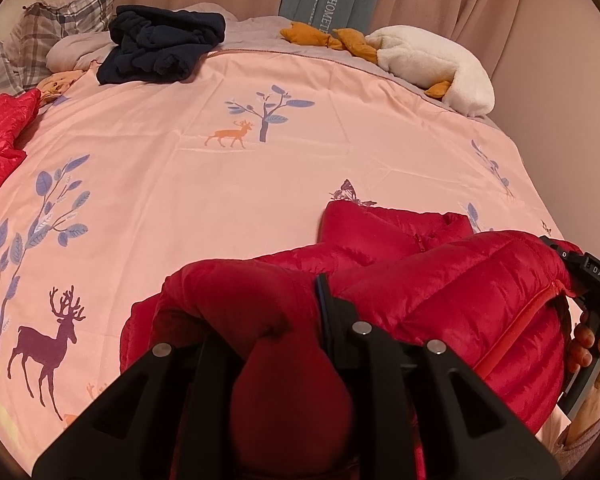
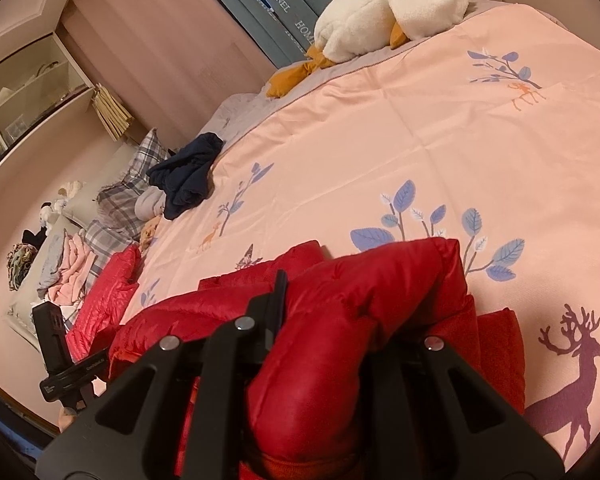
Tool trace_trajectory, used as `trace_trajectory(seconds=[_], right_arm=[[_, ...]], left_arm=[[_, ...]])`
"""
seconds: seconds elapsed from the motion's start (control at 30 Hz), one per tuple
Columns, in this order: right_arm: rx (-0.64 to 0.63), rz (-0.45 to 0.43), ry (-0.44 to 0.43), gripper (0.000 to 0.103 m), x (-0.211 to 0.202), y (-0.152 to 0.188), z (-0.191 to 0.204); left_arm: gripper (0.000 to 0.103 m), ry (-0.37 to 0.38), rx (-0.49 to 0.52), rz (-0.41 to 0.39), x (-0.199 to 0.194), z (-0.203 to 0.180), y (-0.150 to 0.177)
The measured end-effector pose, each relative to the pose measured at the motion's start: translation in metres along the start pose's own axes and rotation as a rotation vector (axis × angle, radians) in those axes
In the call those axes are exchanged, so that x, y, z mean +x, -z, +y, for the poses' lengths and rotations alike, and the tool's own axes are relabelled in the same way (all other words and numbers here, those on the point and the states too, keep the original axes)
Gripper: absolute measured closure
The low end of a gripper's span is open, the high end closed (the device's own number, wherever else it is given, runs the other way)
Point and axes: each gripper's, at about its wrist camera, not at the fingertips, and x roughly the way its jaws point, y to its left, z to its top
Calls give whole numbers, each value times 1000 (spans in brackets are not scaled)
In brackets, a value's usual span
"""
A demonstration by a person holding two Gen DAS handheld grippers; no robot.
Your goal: Fold large clothes
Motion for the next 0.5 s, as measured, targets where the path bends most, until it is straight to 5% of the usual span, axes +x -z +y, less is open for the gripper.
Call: trace_trajectory(seconds=[0.5], right_arm=[[46,61,22,89,24,1,-15]], left_arm=[[82,14,-19,69,22,4,-6]])
